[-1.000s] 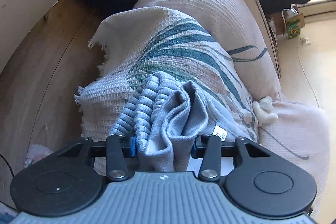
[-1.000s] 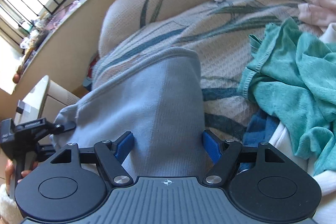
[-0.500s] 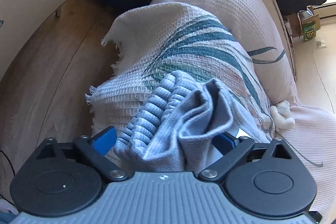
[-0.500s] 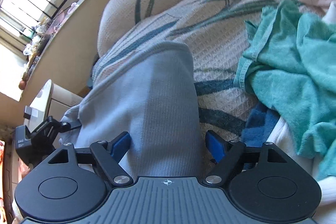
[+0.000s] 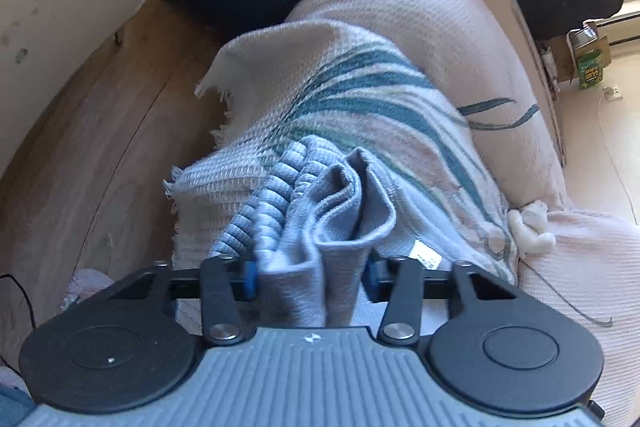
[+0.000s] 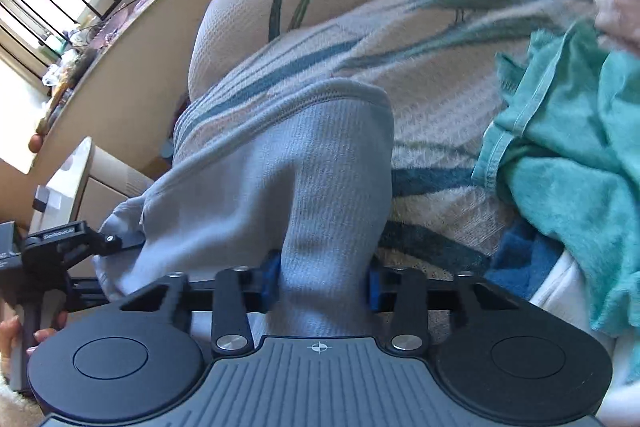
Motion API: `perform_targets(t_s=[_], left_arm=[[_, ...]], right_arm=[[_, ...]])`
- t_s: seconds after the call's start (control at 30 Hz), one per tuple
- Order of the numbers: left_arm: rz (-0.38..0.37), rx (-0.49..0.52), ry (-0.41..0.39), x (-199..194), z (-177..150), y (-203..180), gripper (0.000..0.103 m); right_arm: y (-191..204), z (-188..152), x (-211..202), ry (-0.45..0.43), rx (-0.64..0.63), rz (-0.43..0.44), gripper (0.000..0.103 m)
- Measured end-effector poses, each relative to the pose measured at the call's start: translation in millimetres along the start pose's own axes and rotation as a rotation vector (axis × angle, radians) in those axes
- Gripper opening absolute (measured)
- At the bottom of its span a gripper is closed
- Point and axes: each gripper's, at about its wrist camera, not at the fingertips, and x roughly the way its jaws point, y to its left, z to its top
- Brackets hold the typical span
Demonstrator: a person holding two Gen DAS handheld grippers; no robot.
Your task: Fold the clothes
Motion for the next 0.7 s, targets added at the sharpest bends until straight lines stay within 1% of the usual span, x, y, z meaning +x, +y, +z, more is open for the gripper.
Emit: perform_targets(t_s=[0.03,0.1,0.2,0.27,0.37,0.43,0.5,0.57,0.63,0.7], left_arm=[[-0.001,0.001,-0.006,-4.1,-0.1,-1.9,0.036],[-0.014,0.001,-0.019,-13.5,-0.2,-5.6,0.033],[-0.045,0.019,-0.049,-27.3,2.4,-16.6,0.032],[-0.058,0.065,-0.086,-36.4,6.0,-30.0,0.032],[-0.044,0.166,-0.132,-39.7,16.1,-51.8,0.032],[-0.019,0.197,-0.132,-32.2,24.5,-56.3,0.033],[-0.003,0.17,-0.098,-18.3,32.5,-48.9,0.033],[0.019,0.139,-0.073,-5.2,38.2,-39.6,0.033],[0.013,0.116,-0.066,-1.3,42.2,-34.7,0.033],[0.006,0.137,-0.083,-4.4,44.5,-40.0,0.033]], right_arm=[[4.1,0.6,-4.1,-0.013,-0.016,-0.004,0.029],[13.0,3.3,-14.2,-0.049,-0.051,-0.006,0.027],[22.3,16.3,-32.8,-0.125,-0.084,0.019,0.025],[30.7,29.8,-43.1,-0.181,-0.116,0.041,0.025],[45.2,55.1,-40.2,-0.233,-0.163,0.033,0.025],[48.8,69.2,-31.1,-0.242,-0.17,0.033,0.025],[49.8,75.2,-17.2,-0.223,-0.163,0.031,0.025],[53.3,74.6,-5.0,-0.212,-0.184,0.009,0.025],[55.1,75.3,5.5,-0.202,-0.196,-0.008,0.025],[56.3,79.0,8.3,-0.197,-0.201,-0.017,0.025]])
